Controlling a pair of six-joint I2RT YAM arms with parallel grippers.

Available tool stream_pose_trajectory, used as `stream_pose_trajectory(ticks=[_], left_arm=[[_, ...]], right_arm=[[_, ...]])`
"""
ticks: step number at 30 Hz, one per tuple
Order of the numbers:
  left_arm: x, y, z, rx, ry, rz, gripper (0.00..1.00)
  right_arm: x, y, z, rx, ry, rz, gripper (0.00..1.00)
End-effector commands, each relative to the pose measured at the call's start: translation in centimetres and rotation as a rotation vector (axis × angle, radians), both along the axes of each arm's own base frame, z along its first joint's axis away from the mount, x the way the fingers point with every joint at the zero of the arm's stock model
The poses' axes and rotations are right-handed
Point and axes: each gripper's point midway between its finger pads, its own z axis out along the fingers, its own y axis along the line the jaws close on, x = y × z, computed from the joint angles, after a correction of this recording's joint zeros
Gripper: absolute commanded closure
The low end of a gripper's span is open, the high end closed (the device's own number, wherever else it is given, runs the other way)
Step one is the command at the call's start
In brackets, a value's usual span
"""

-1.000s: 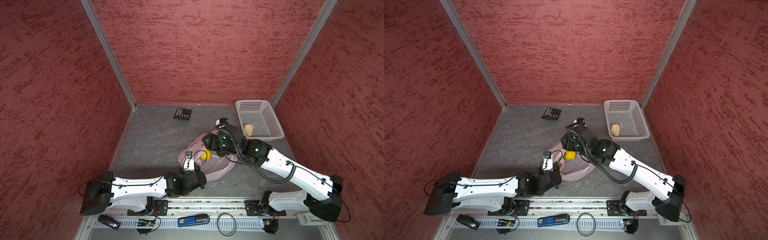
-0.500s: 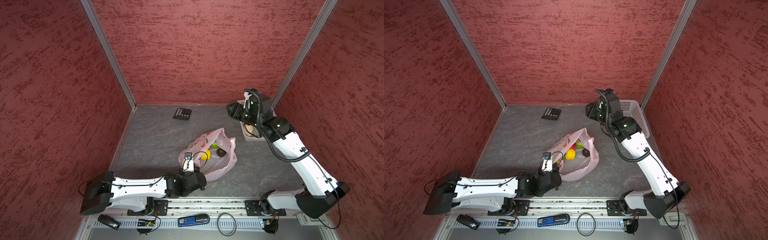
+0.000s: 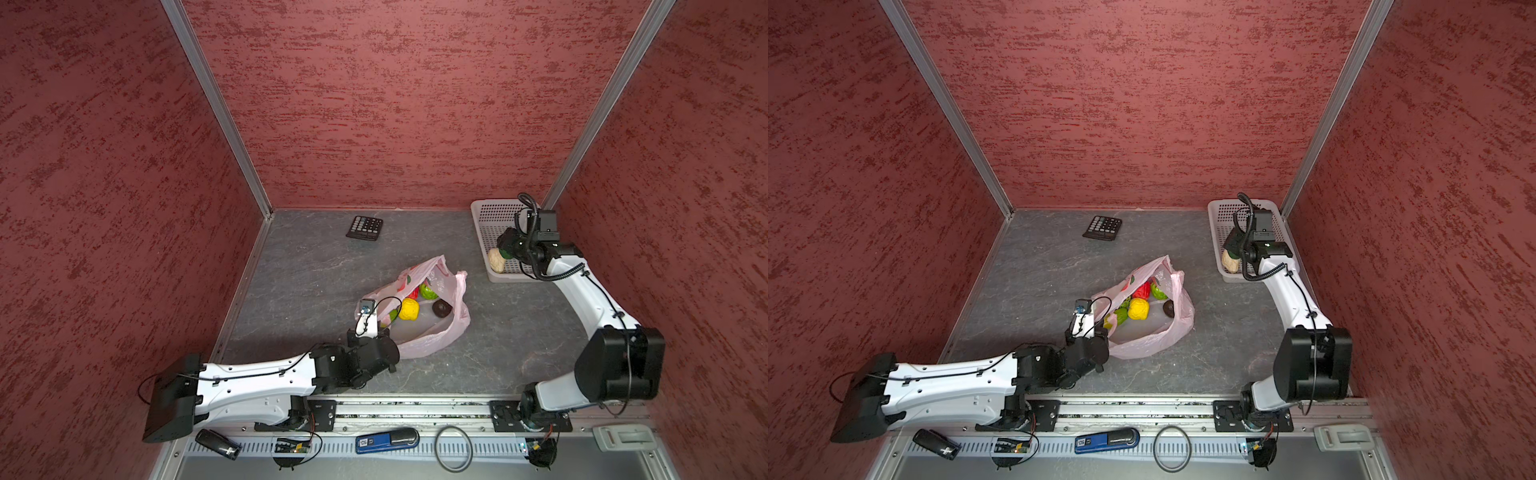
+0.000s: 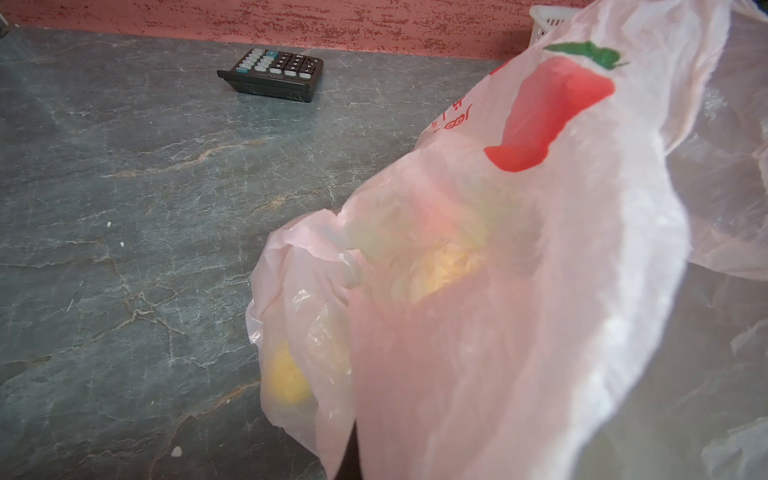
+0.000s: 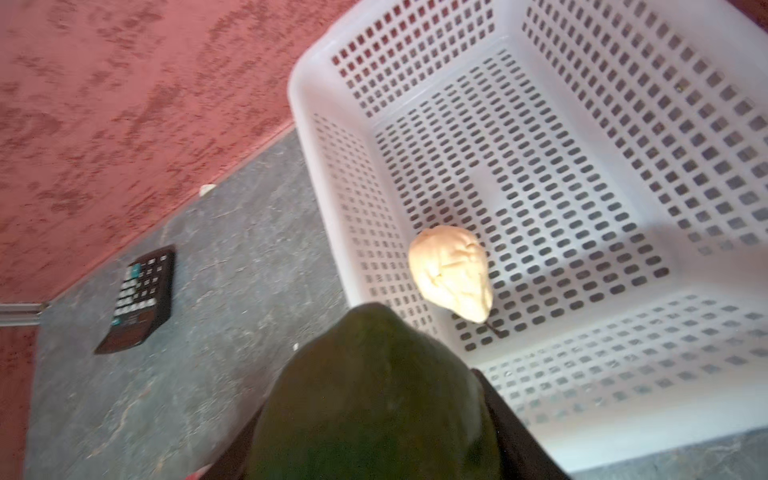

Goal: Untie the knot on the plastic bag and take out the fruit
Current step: 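Lower the green fruit into the basket and open the right gripper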

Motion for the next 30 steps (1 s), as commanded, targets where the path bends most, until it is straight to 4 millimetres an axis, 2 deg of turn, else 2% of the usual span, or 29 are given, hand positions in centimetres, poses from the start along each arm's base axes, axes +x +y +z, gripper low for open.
stream_pose_trajectory(ticks=[1, 6, 11, 14, 17, 21, 24, 30], left_arm=[[0.1, 0.0, 0.2, 0.045, -0.017, -0.038, 1.00], [0.4, 0.4, 0.9, 0.053, -0.032, -0.046, 1.00], [0.3, 0.2, 0.8, 0.039, -0.019, -0.053, 1.00], [0.1, 0.0, 0.6, 0.032, -0.011, -0.049, 1.00], [0.1, -0.1, 0.5, 0.032, -0.012, -0.032, 1.00], [0.1, -0.1, 0.9, 0.022, -0.018, -0.016, 1.00], [0.1, -0.1, 1.0, 0.015, -0.022, -0.011, 1.00], [0.2, -0.1, 0.9, 0.007, -0.023, 0.000, 1.00]], right_arm=[[2.4, -2.3, -0.6, -0.057, -0.060, -0.008, 0.60], [3.8, -5.4, -3.6, -0.108, -0.021, -0.054, 0.60], [4.7, -7.1, -6.4, -0.130, 0.034, -0.074, 0.58], [5.3, -7.5, -7.8, -0.142, 0.069, -0.070, 0.52], [5.8, -7.7, -8.6, -0.150, 0.098, -0.067, 0.42], [5.8, -8.0, -8.5, -0.162, 0.112, -0.076, 0.23], [5.5, -7.9, -8.1, -0.159, 0.115, -0.070, 0.14], [4.2, -6.3, -6.2, -0.115, 0.102, -0.029, 0.11]])
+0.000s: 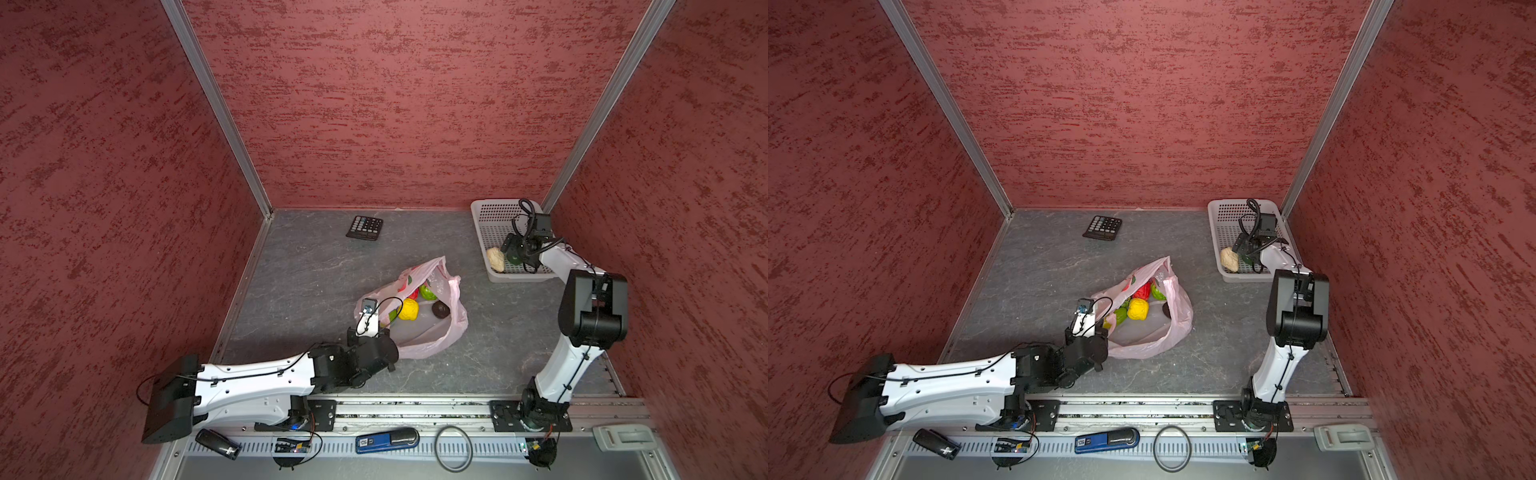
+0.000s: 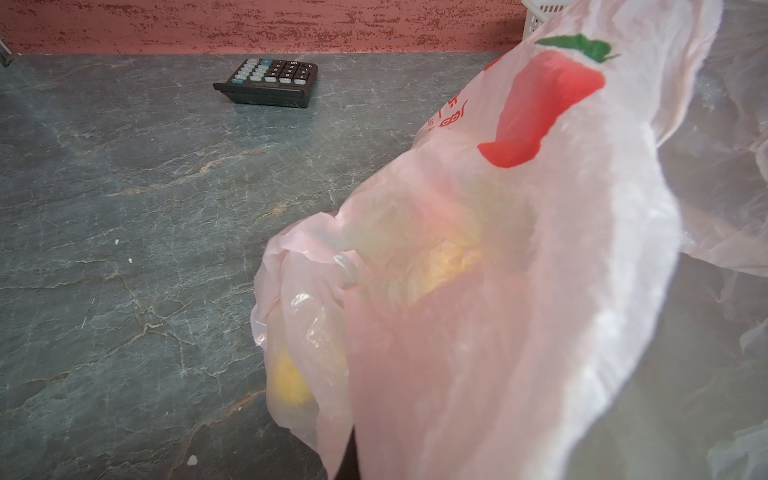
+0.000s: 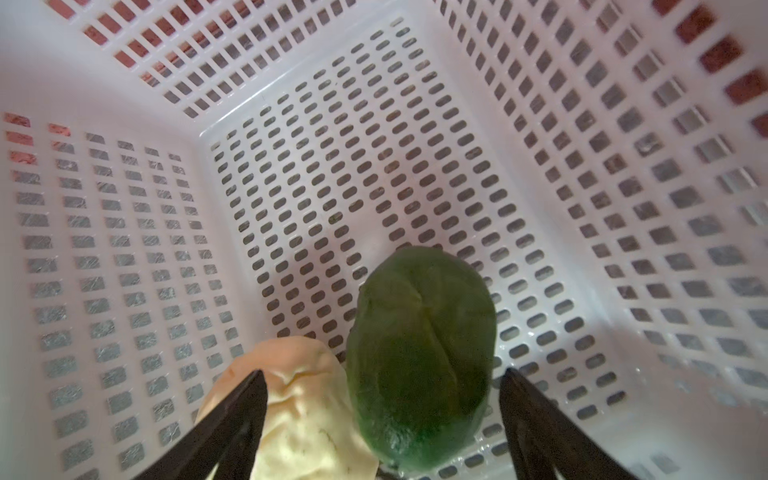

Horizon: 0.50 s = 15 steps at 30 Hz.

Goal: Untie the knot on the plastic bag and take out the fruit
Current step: 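Lower the green fruit into the basket and open the right gripper, then move the right gripper back into the bag while the left gripper shifts the bag edge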

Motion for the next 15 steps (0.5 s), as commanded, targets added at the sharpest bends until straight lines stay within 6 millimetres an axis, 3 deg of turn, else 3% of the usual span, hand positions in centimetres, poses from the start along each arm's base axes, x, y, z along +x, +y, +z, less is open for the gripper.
stream_pose_trajectory(ticks=[1, 9, 11, 15], left_arm=[[0.2, -0.1, 0.9, -0.026, -0.016, 0.023, 1.00], [0.3, 0.0, 1.1, -0.033, -0.012, 0.035, 1.00], [0.3, 0.1, 1.2, -0.036, -0.013, 0.042, 1.00], [0.4, 0.3, 1.5, -0.051, -0.016, 0.047, 1.00]], right_arm=[[-0.8, 1.3, 3.9, 0.017, -0.055, 0.038, 0.11], [-5.8, 10.1, 11.6, 0.115, -0.131, 0.252, 0.09], [-7.2, 12.8, 13.0, 0.152, -0.131, 0.318, 0.09], [-11.2, 19.1, 17.9, 0.228, -0.171, 0.462, 0.09]])
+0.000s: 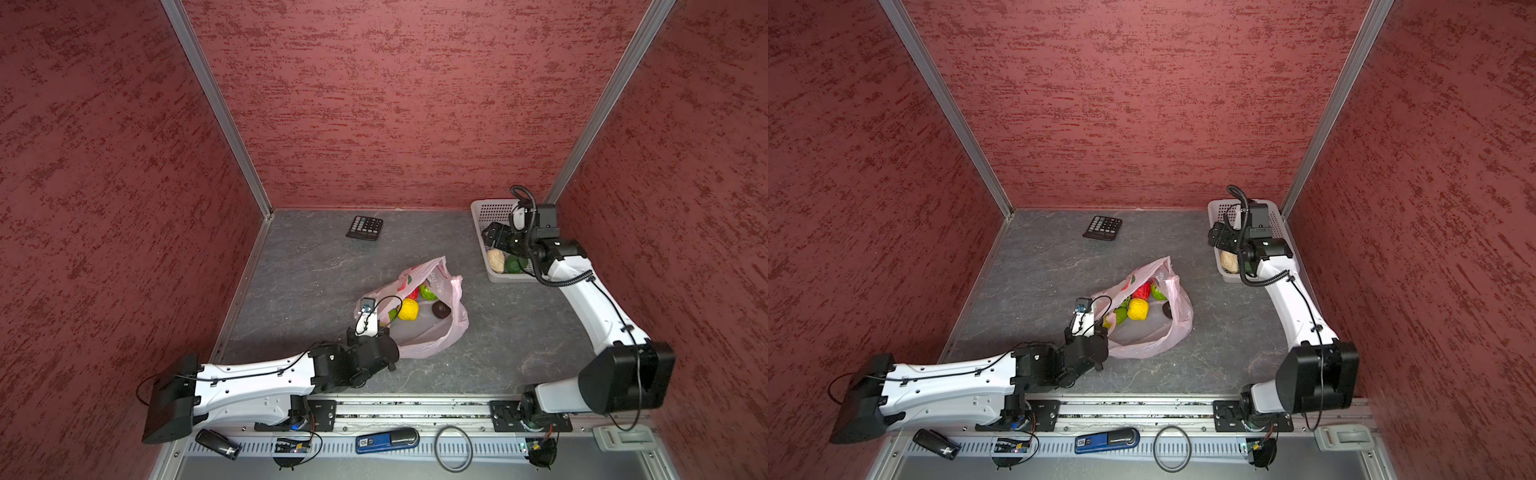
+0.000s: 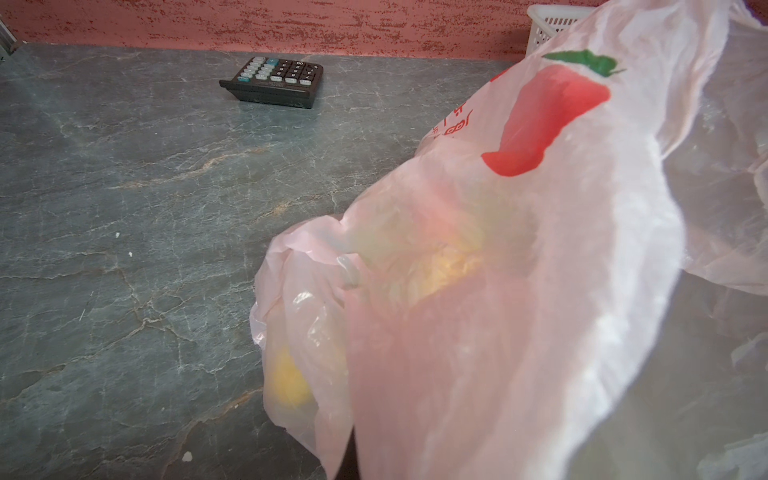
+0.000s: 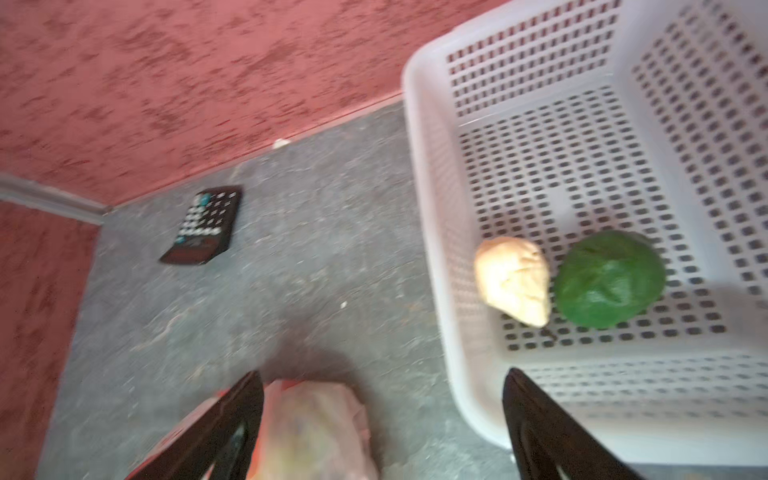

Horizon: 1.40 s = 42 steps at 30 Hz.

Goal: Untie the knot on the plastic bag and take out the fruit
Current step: 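Move the right gripper back into the bag while the left gripper shifts the bag edge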

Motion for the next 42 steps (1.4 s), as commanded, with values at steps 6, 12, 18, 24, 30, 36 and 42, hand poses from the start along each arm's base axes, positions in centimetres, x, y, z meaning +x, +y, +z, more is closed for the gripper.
stream_pose_trajectory(ticks=[6, 12, 18, 24, 30, 36, 42], left_arm=[[0.4, -0.1, 1.4, -0.026, -0.021, 0.011, 1.00], [0.5, -0.3, 2.1, -0.037, -0.033, 0.004, 1.00], [0.6, 0.1, 2.9, -0.053, -0.046, 0.011, 1.00], [0.7, 0.5, 3.3, -0.092, -0.035, 0.019, 1.00], [0.7, 0.9, 2.9, -0.116, -0.016, 0.036, 1.00], [0.7, 1.0, 3.2, -0.146, -0.011, 0.044, 0.99], [0.5, 0.9, 3.7, -0.152, -0.008, 0.024, 0.75]], right_arm=[[-8.2, 12.2, 7.2, 0.146, 0.027, 0.266, 0.10], [-11.7, 18.9, 9.8, 0.171, 0.034, 0.407, 0.10], [-14.3, 22.6, 7.8, 0.119, 0.084, 0.482, 0.11], [-15.9, 23.1, 2.0, 0.004, 0.166, 0.494, 0.13], [-17.6, 21.2, -1.3, -0.039, 0.171, 0.474, 0.14], [-17.5, 20.6, -4.8, -0.091, 0.166, 0.457, 0.15], [-16.4, 21.3, -7.7, -0.126, 0.167, 0.442, 0.14]])
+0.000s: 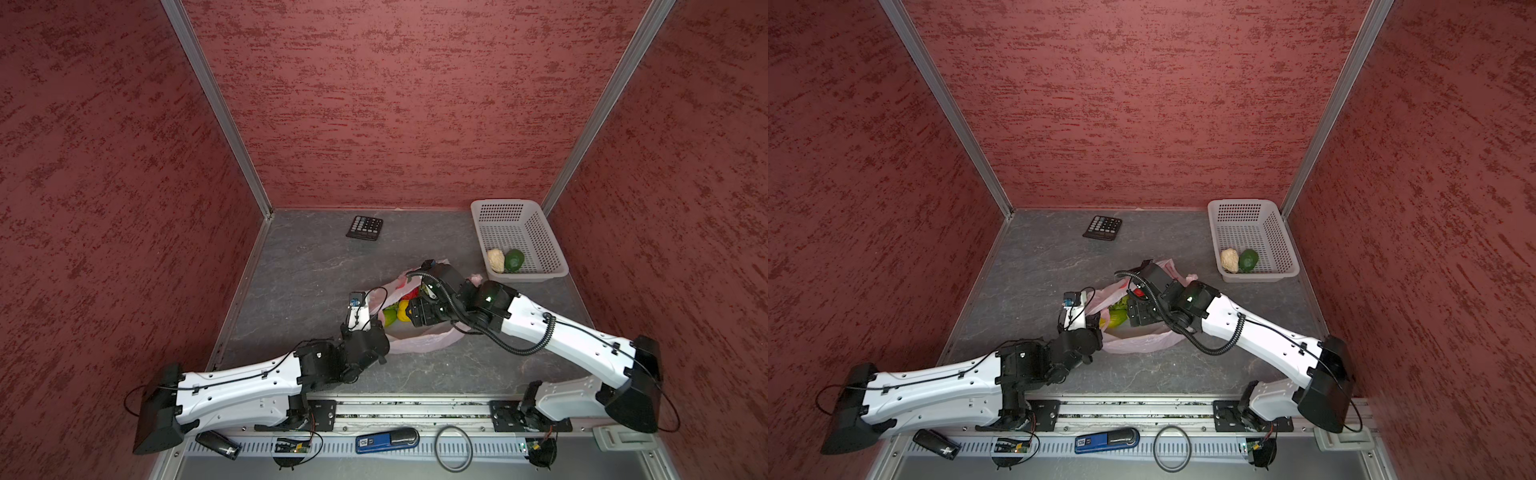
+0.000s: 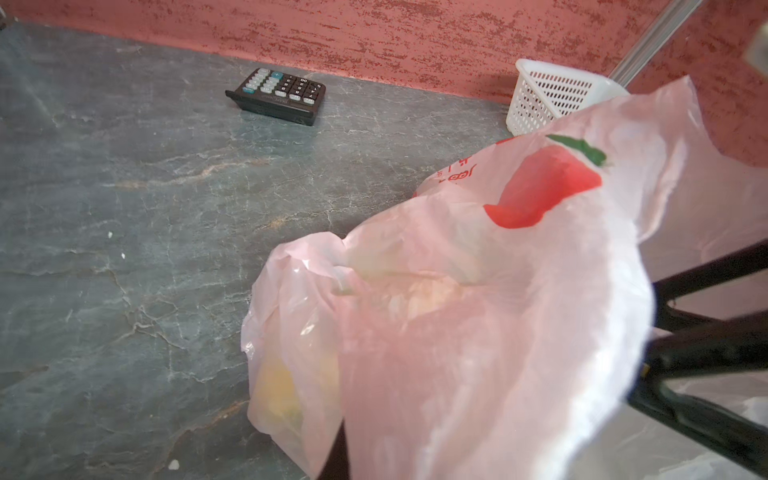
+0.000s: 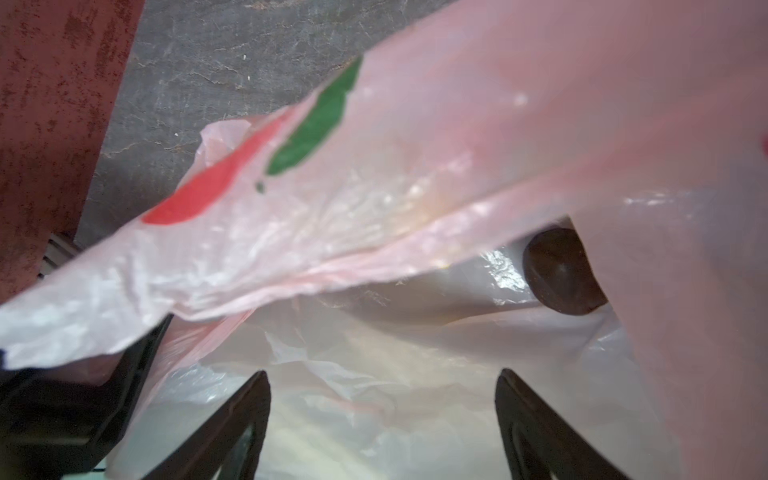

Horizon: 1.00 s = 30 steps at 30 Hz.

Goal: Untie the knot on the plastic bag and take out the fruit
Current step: 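Move the right gripper back into the bag while the left gripper shifts the bag edge, then reach the right gripper down toward the fruits inside the bag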

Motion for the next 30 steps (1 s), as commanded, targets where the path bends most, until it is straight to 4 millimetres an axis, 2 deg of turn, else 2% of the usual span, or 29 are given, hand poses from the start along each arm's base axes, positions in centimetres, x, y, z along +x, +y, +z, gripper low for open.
stream_pose_trajectory(ticks=[1, 3, 9, 13, 15, 18, 21, 23, 28, 30], left_arm=[[0.0, 0.2, 1.2, -0.017, -0.004, -0.007, 0.70], [-0.1, 0.3, 1.6, -0.014, -0.007, -0.016, 0.57], [-0.1, 0.1, 2.6, 0.011, -0.029, -0.048, 0.33], [0.2, -0.6, 2.7, 0.031, -0.034, -0.079, 0.23], [0.6, -0.9, 2.1, 0.054, -0.011, -0.089, 0.16], [1.1, -1.0, 1.9, 0.094, -0.002, -0.077, 0.14], [2.0, -0.8, 2.5, 0.138, -0.035, -0.051, 0.21], [2.7, -0.3, 2.8, 0.163, -0.048, -0.025, 0.33], [4.5, 0.4, 3.3, 0.193, -0.082, -0.009, 0.69], [5.1, 0.8, 3.9, 0.184, -0.098, 0.001, 0.80]], right_arm=[[1.5, 0.8, 0.0, 0.017, -0.061, -0.031, 0.14], [1.5, 0.8, -0.4, 0.020, -0.059, -0.040, 0.14], [1.3, 0.6, -1.1, 0.025, -0.051, -0.048, 0.14], [1.2, 0.5, -1.2, 0.032, -0.049, -0.053, 0.14], [1.1, 0.5, -1.3, 0.038, -0.045, -0.056, 0.14], [1.0, 0.4, -1.6, 0.045, -0.041, -0.062, 0.14], [0.7, 0.1, -2.1, 0.048, -0.033, -0.068, 0.14], [0.5, -0.3, -2.4, 0.046, -0.027, -0.073, 0.14], [-0.1, -1.1, -3.4, 0.036, -0.015, -0.087, 0.14], [-0.4, -1.5, -3.9, 0.033, -0.006, -0.090, 0.14]])
